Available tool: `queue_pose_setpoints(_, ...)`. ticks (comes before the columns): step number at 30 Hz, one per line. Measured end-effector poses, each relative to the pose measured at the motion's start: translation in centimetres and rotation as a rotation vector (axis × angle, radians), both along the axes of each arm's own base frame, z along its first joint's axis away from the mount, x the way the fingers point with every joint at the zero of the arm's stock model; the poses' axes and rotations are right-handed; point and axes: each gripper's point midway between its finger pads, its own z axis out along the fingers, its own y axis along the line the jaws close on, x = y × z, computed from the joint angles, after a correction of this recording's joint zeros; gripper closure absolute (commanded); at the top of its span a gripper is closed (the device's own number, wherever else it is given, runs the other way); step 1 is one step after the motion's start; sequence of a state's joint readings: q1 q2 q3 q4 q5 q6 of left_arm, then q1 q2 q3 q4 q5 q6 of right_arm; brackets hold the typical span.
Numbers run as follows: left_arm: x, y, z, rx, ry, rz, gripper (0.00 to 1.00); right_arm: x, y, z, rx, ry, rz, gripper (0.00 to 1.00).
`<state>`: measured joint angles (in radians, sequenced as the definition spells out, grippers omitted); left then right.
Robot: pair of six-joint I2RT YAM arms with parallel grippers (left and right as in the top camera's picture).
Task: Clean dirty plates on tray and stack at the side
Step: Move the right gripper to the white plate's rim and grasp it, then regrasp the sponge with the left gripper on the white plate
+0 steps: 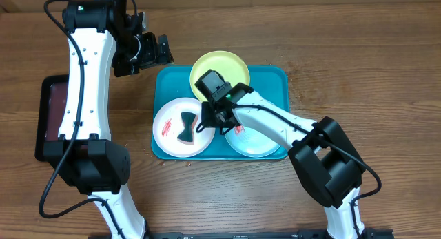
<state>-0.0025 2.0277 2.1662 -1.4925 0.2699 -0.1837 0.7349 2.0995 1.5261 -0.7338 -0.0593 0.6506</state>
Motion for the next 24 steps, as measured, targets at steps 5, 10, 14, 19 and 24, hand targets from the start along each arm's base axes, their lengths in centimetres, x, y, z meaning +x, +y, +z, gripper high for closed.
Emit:
queue_pose_setpoints(5,0.0,0.0,0.0,0.001,0.0,-0.004,0.06,-0.1,0.1,-0.1,-0.011,-0.008,0.003,0.63)
queue_pose_setpoints(10,-0.3,0.1,-0.2,0.012,0.012,-0.014,0.12,-0.3,-0.3,-0.3,-0.03,-0.002,0.0,0.67)
queue_pose_setpoints(14,-1.5,-0.1,-1.6,0.018,0.067,-0.058,0.34,-0.4,-0.4,-0.3,-0.032,0.003,0.002,0.96)
queue_pose_setpoints(19,-3.2,-0.6,-5.3,0.012,0.166,-0.103,0.33,-0.3,-0.5,-0.3,-0.032,0.003,-0.011,0.96)
queue_pose_setpoints(24,-4.9,-2.4,-9.7,-0.045,0.239,-0.165,0.27,-0.3,-0.4,-0.3,-0.029,0.009,-0.019,0.96)
